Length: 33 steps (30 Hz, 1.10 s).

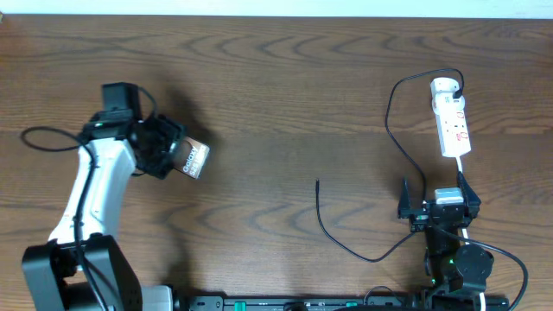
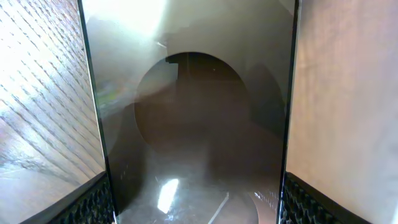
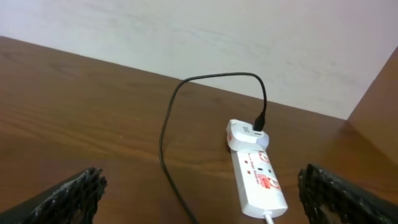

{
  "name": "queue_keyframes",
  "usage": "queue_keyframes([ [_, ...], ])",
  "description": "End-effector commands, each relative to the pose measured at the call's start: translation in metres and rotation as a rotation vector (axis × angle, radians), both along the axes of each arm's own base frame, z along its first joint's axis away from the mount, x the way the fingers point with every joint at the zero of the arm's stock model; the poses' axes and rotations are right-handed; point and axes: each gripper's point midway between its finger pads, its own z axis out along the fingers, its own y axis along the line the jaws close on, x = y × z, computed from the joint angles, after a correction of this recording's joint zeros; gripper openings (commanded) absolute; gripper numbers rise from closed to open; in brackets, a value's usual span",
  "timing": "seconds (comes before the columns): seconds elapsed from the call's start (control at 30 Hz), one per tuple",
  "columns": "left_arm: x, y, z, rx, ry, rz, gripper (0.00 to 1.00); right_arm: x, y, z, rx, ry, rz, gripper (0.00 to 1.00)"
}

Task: Plug charger to phone and switch on socket
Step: 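Move the right gripper toward the phone held by the left gripper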

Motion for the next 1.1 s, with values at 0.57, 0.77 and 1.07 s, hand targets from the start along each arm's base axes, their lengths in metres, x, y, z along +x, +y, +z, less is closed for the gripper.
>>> queue_keyframes([
  [0.57, 0.014, -0.008, 0.012, 0.144, -0.05, -0.01, 0.07, -0.001, 0.018, 0.01, 0.021, -0.041, 0.101, 0.99],
  [0.77, 0.02, -0.008, 0.014, 0.141, -0.072, -0.001, 0.07, -0.001, 0.03, 0.024, 0.267, -0.046, 0.162, 0.99],
  [1.07, 0.021, -0.008, 0.015, 0.135, -0.077, 0.013, 0.07, 0.035, 0.061, 0.083, 0.369, 0.193, 0.346, 0.99],
])
